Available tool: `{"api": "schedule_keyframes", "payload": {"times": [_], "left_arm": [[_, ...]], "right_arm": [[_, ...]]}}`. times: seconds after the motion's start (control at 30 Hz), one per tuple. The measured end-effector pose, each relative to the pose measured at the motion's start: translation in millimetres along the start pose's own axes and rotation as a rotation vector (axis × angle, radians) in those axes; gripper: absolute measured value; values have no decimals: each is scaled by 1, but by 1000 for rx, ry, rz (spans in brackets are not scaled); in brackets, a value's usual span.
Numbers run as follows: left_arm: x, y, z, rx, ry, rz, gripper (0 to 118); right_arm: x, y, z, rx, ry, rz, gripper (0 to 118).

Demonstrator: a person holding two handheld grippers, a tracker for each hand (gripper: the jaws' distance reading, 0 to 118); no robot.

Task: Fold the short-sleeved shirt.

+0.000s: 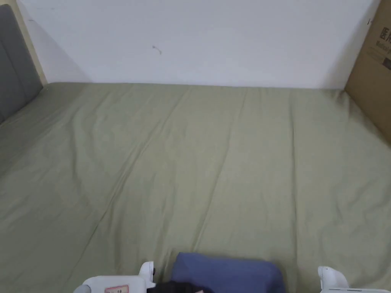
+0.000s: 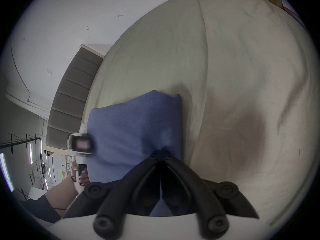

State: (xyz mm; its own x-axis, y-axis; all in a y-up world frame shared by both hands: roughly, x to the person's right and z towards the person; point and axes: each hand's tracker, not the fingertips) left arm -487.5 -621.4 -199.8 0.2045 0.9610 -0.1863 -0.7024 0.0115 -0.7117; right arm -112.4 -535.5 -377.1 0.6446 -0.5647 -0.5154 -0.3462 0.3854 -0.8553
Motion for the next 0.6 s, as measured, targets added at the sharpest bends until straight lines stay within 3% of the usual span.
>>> {"api": "schedule_keyframes", "payload": {"times": [0.03,0.07,0.17,0.2,0.23,0.3,0.33,0.6], "left_arm": [[-7,0,0,-13,83,-47,16],[7,-2,2,4,-46,-52,16],[19,-9,-1,32,46,-38,16],[27,-12,0,45,82,-51,16],[39,-17,1,57,123,-82,16],[66,-25,9,68,183,-155,16],[83,-30,17,86,202,-222,16],[141,-19,144,141,504,-394,16]], "right_arm": [[-1,-7,1,1,19,-8,0],[-8,-6,6,-79,59,-128,0],[-16,-7,22,-50,51,-125,0],[-13,-4,23,-25,-39,-70,0],[-19,-4,24,-4,-58,-33,0],[-36,-6,39,19,-58,12,0],[-48,-10,50,73,-3,54,0],[-90,-22,108,91,-8,101,0]]}}
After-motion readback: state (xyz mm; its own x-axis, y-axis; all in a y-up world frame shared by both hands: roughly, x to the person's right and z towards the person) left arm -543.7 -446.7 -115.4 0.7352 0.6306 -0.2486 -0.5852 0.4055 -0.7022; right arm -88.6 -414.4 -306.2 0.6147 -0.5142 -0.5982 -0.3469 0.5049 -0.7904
